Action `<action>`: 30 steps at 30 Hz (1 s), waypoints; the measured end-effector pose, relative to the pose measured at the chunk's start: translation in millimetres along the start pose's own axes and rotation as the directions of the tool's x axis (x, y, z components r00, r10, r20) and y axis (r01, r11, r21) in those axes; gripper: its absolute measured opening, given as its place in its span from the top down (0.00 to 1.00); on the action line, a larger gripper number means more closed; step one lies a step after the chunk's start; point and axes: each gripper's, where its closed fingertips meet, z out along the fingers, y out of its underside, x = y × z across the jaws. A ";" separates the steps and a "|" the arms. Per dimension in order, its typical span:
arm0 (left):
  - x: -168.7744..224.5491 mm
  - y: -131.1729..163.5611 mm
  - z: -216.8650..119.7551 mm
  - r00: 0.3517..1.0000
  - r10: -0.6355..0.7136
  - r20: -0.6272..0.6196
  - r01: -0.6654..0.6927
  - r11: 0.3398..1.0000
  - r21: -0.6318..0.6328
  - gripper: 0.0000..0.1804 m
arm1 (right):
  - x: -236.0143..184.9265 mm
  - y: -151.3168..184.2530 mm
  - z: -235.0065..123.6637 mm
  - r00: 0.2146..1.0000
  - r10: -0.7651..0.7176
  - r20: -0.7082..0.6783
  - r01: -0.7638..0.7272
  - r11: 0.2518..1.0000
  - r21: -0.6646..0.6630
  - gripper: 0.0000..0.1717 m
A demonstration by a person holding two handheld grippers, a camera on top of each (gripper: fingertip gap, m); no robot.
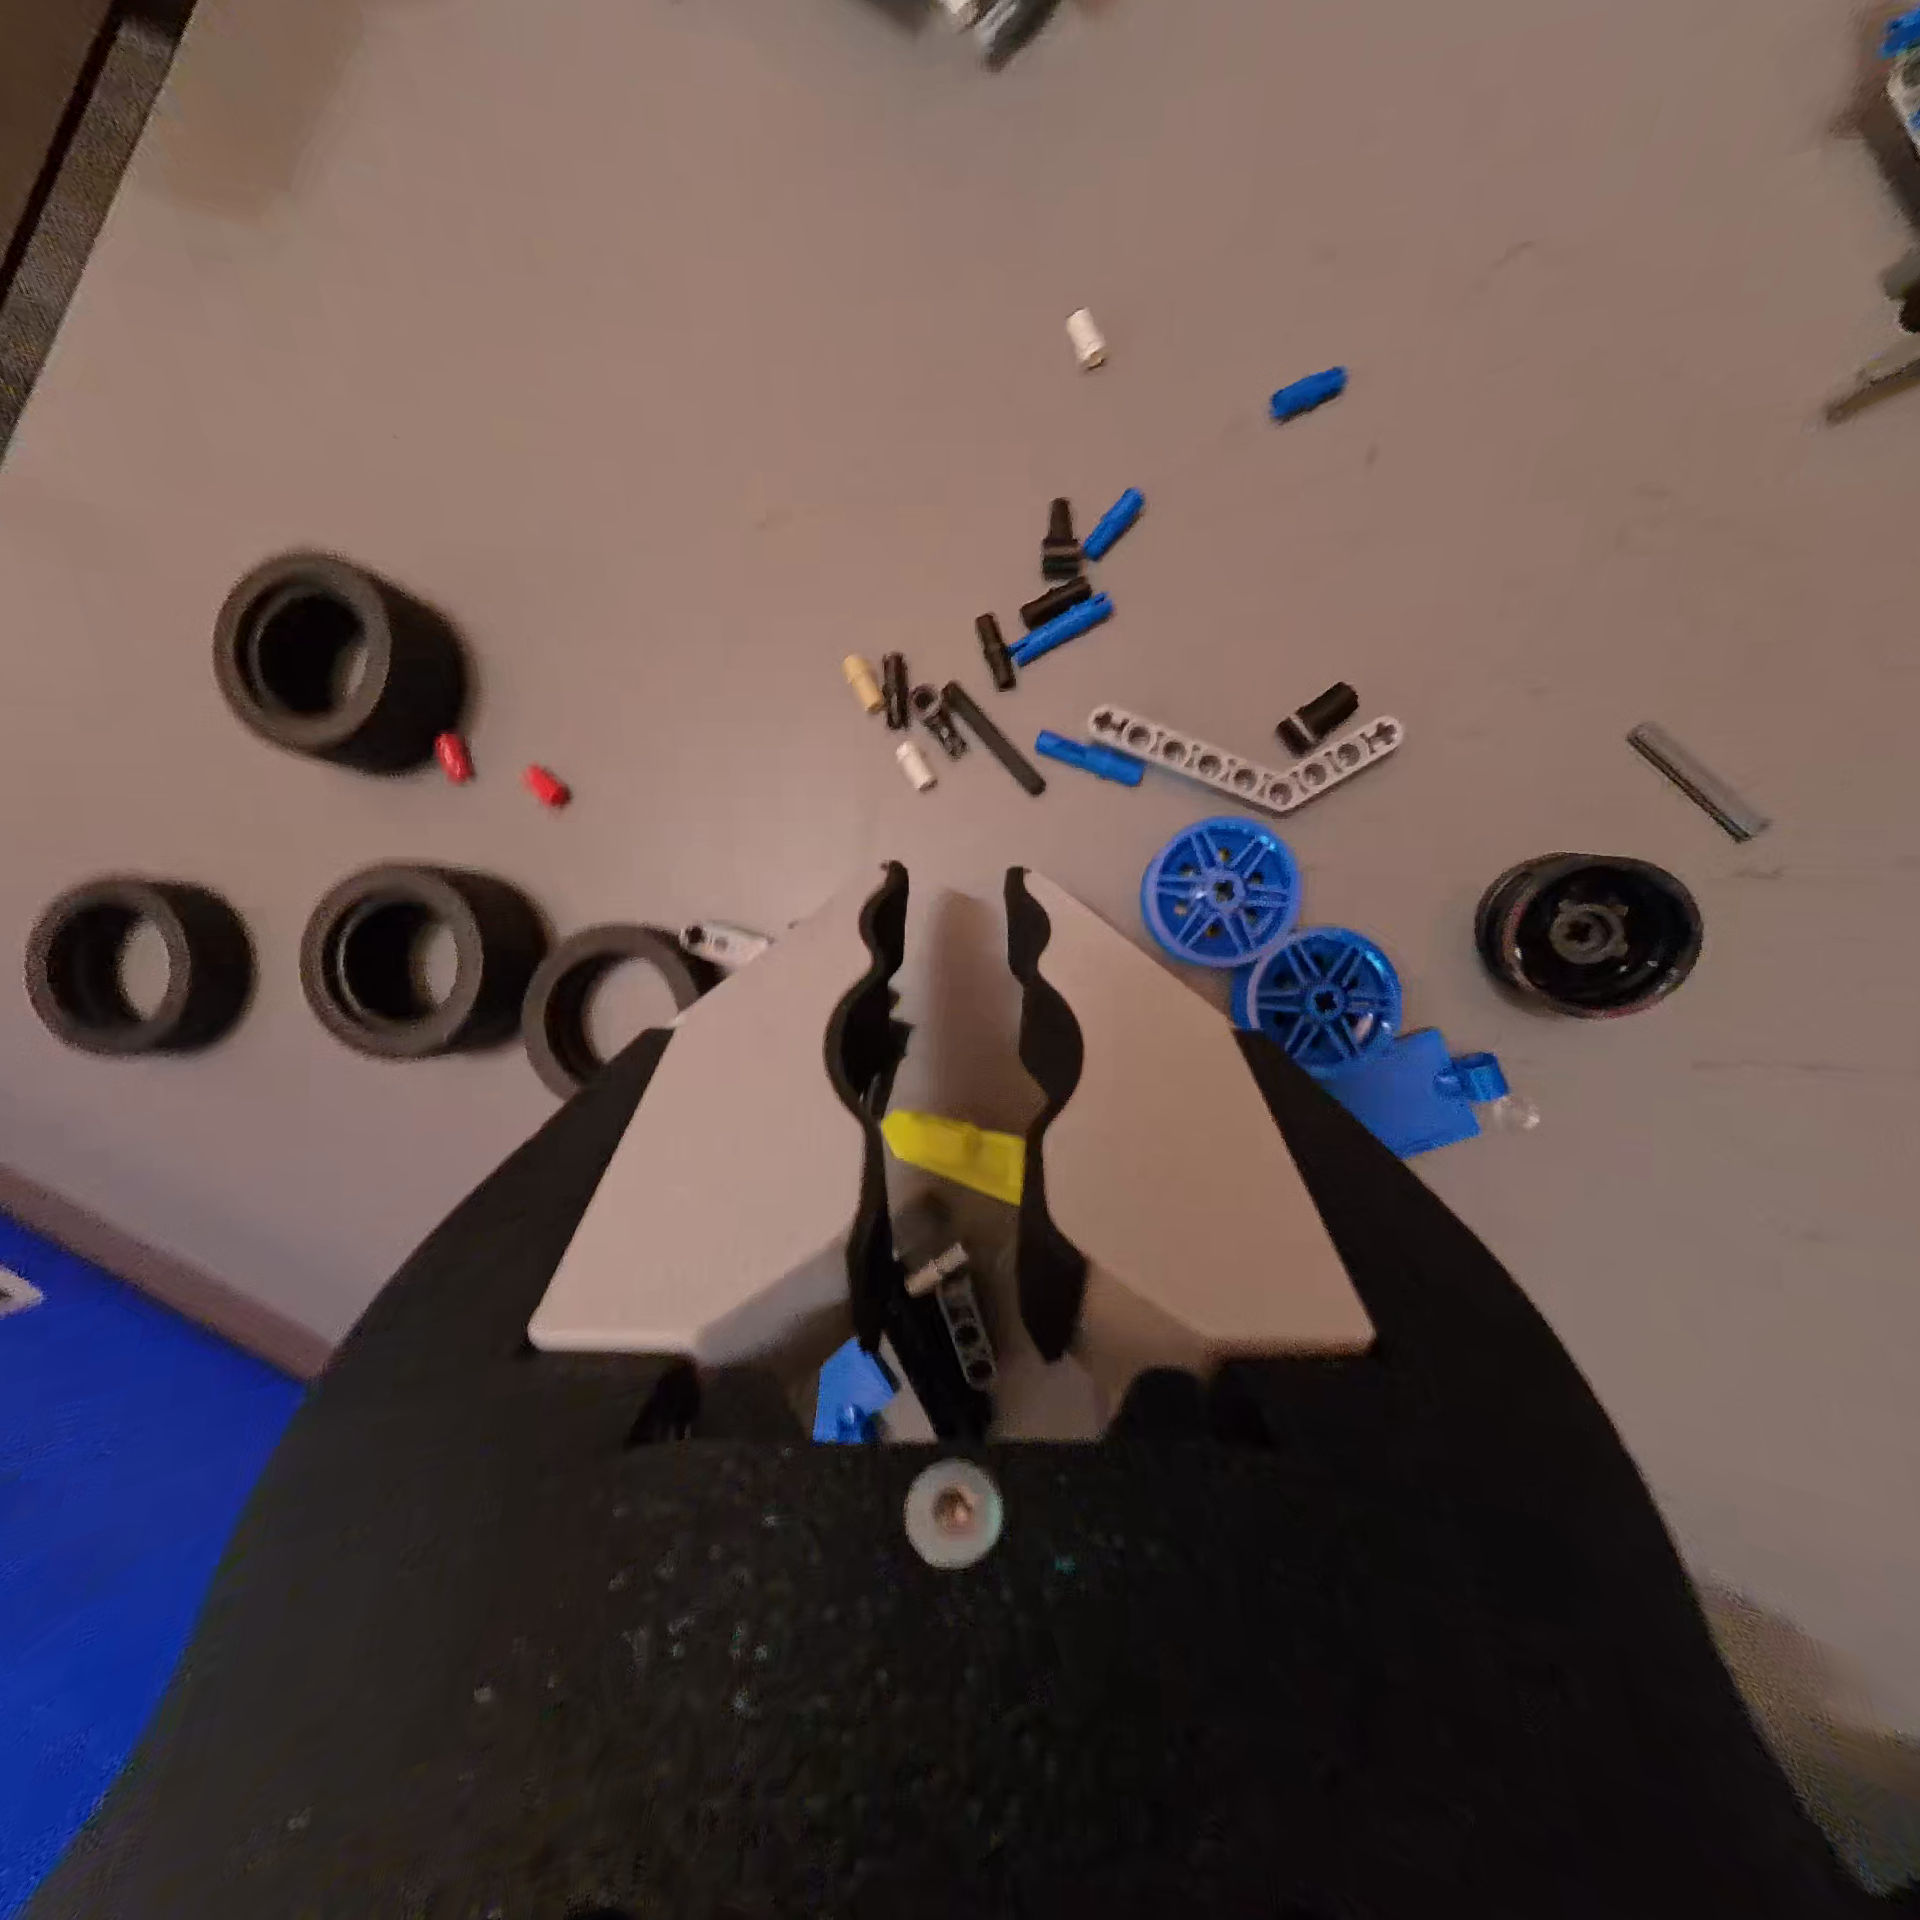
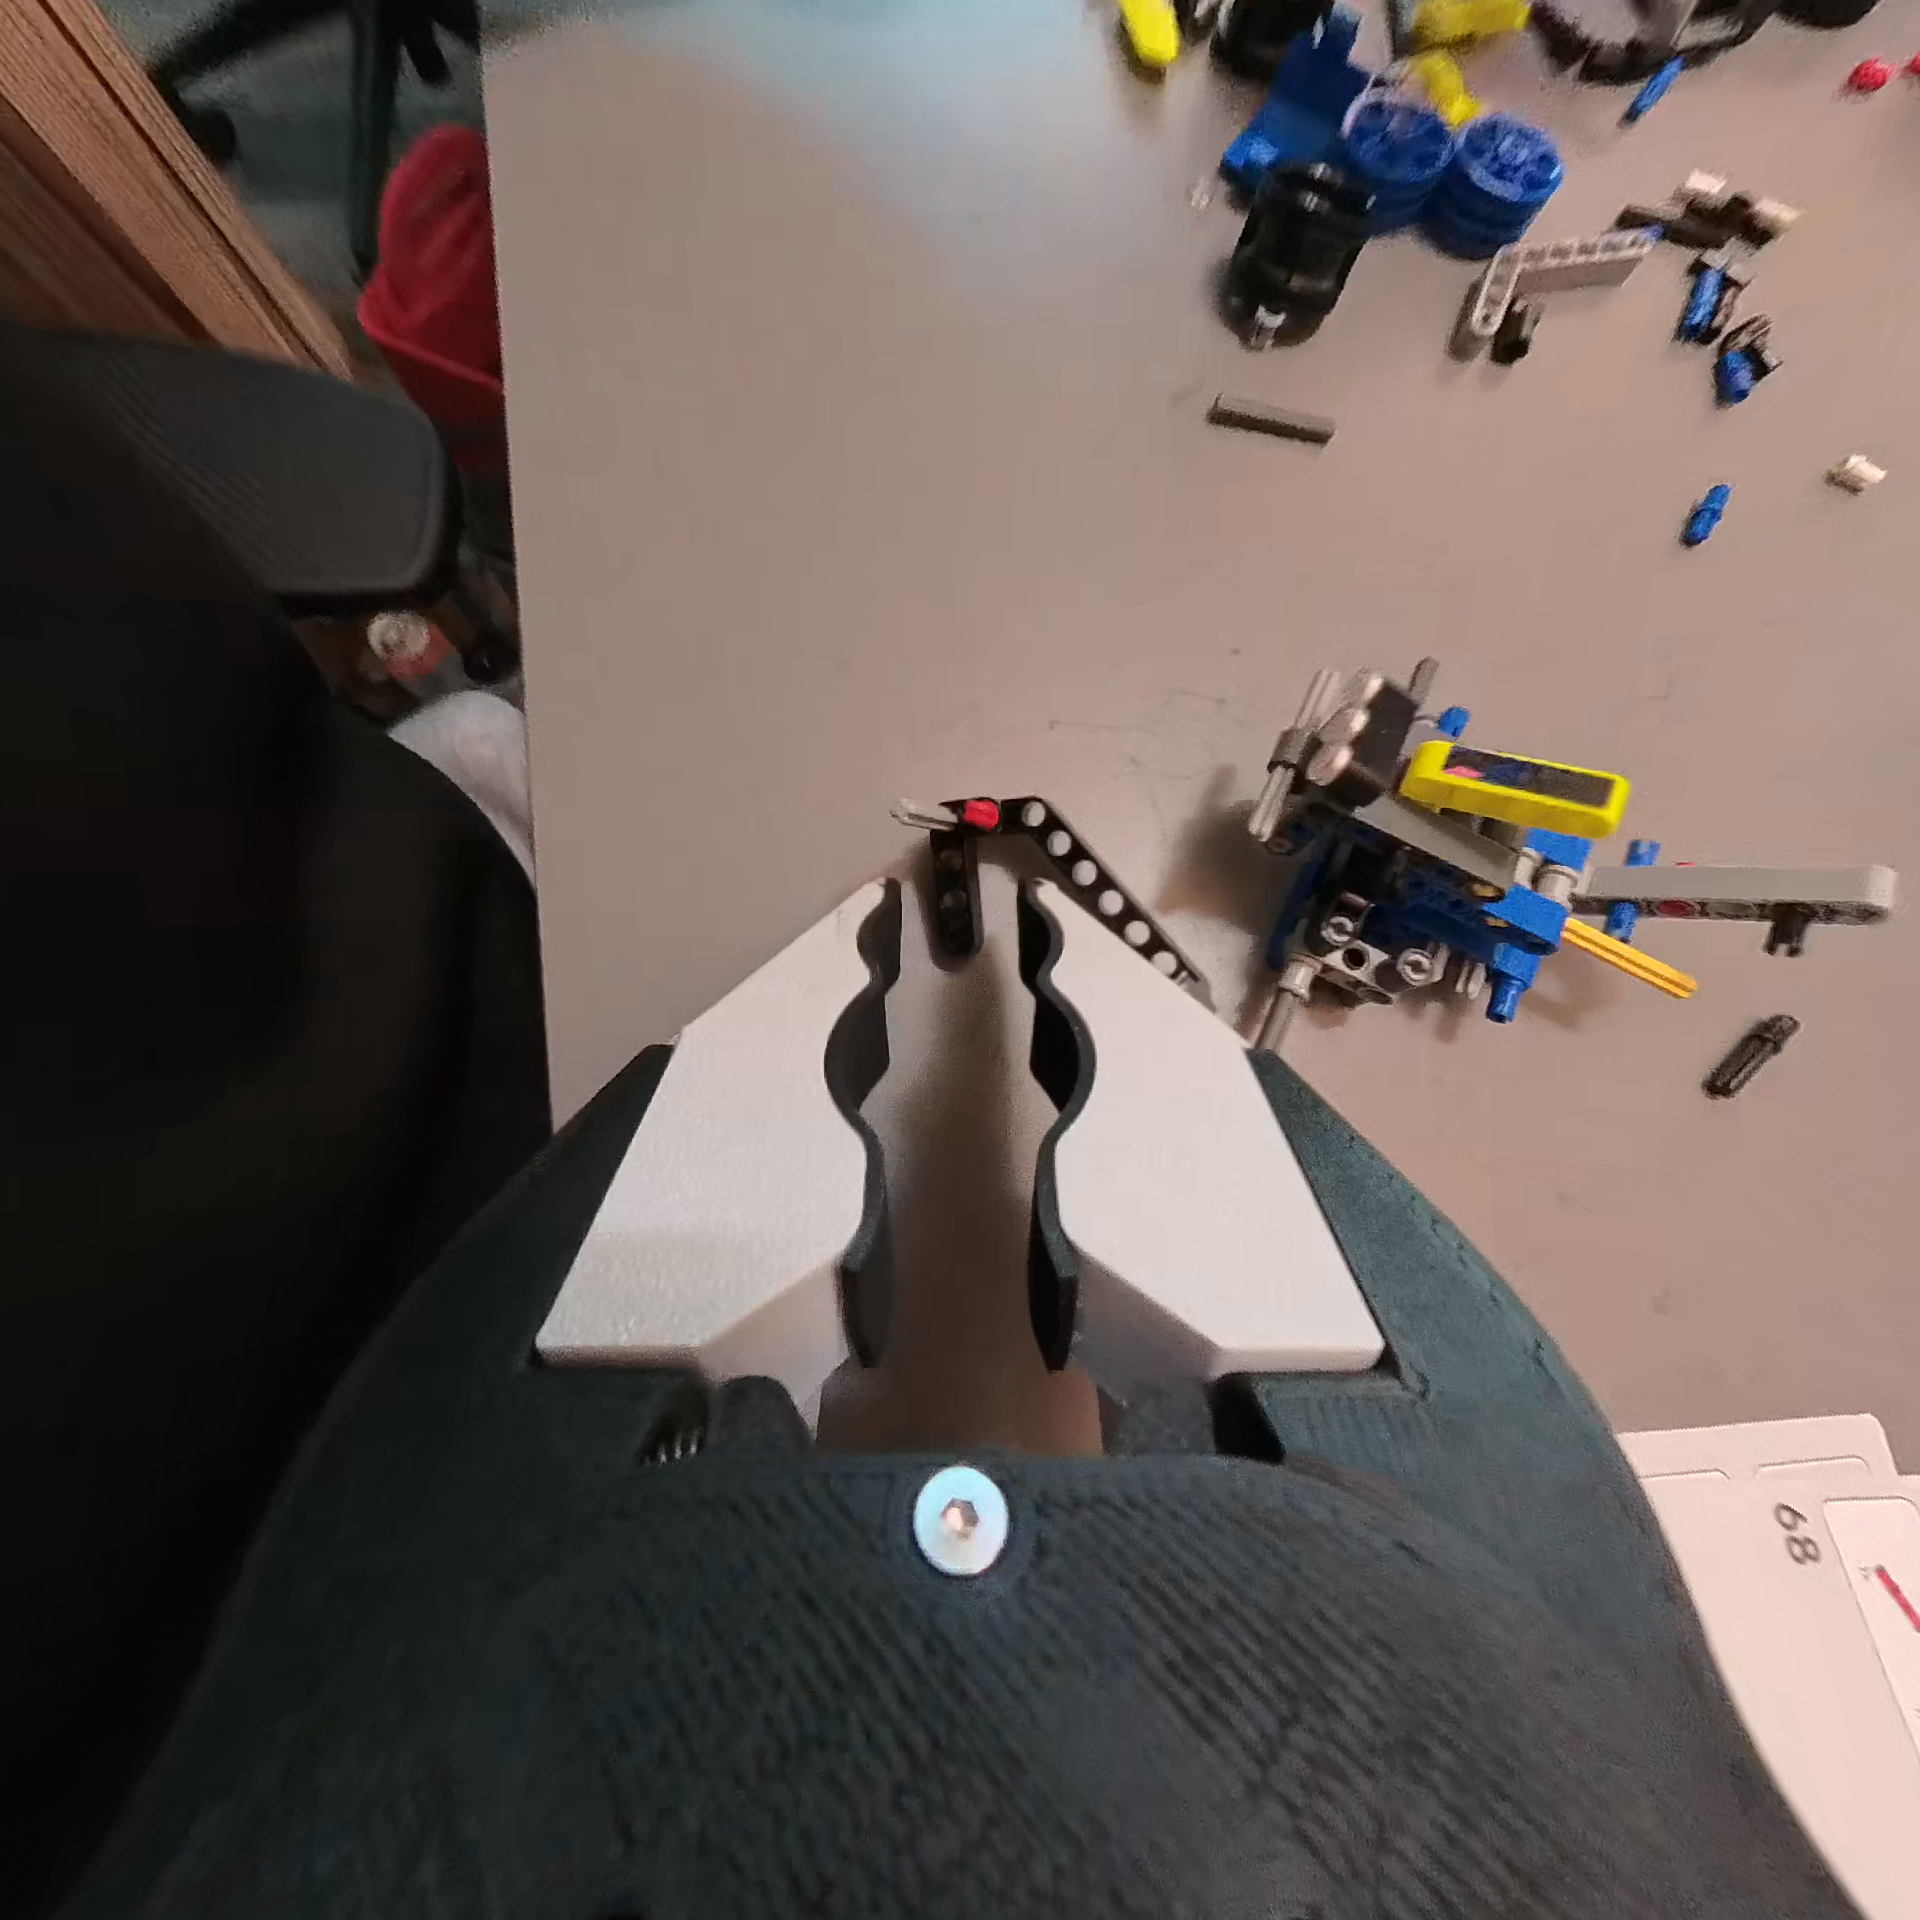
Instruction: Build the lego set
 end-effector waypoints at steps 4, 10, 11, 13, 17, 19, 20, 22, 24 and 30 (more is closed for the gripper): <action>6.3 -15.7 14.1 1.000 0.011 -0.021 -0.011 1.000 0.018 0.91 | 14.2 -8.6 -19.9 0.998 0.045 -0.036 -0.041 0.992 0.118 0.90; 9.5 -24.7 27.9 0.998 -0.021 -0.054 0.022 0.999 0.027 0.92 | 56.4 13.0 -52.7 0.965 0.135 -0.225 -0.099 0.982 0.162 0.91; 11.0 -25.9 29.0 0.998 -0.017 -0.059 0.019 0.999 0.029 0.92 | 62.0 17.8 -56.7 0.956 0.144 -0.256 -0.104 0.981 0.162 0.92; 11.0 -26.5 31.1 0.998 -0.006 -0.055 0.008 1.000 0.027 0.93 | 69.8 24.8 -62.0 0.940 0.153 -0.304 -0.106 0.980 0.166 0.93; -2.8 -19.8 26.5 0.999 -0.032 0.017 0.032 0.999 -0.002 0.93 | 69.8 34.2 -59.5 0.937 0.129 -0.325 -0.082 0.985 0.153 0.93; -16.9 -19.5 15.4 0.993 -0.070 0.091 0.069 0.997 0.021 0.93 | 69.4 41.5 -56.5 0.931 0.118 -0.346 -0.076 0.988 0.133 0.94; -24.6 -19.8 8.4 0.987 -0.095 0.128 0.091 0.995 0.041 0.93 | 69.9 46.6 -54.7 0.925 0.122 -0.361 -0.084 0.989 0.119 0.94; -38.1 -19.9 -6.5 0.971 -0.147 0.191 0.132 0.987 0.087 0.93 | 67.5 55.5 -49.5 0.921 0.126 -0.368 -0.099 0.991 0.093 0.93; -47.6 -19.5 -20.7 0.952 -0.200 0.230 0.172 0.976 0.135 0.95 | 67.7 62.1 -46.2 0.917 0.116 -0.382 -0.103 0.993 0.055 0.93; -53.3 -23.8 -50.1 0.925 -0.273 0.263 0.198 0.940 0.277 0.96 | 70.8 67.6 -40.6 0.922 0.141 -0.361 -0.143 0.989 0.021 0.94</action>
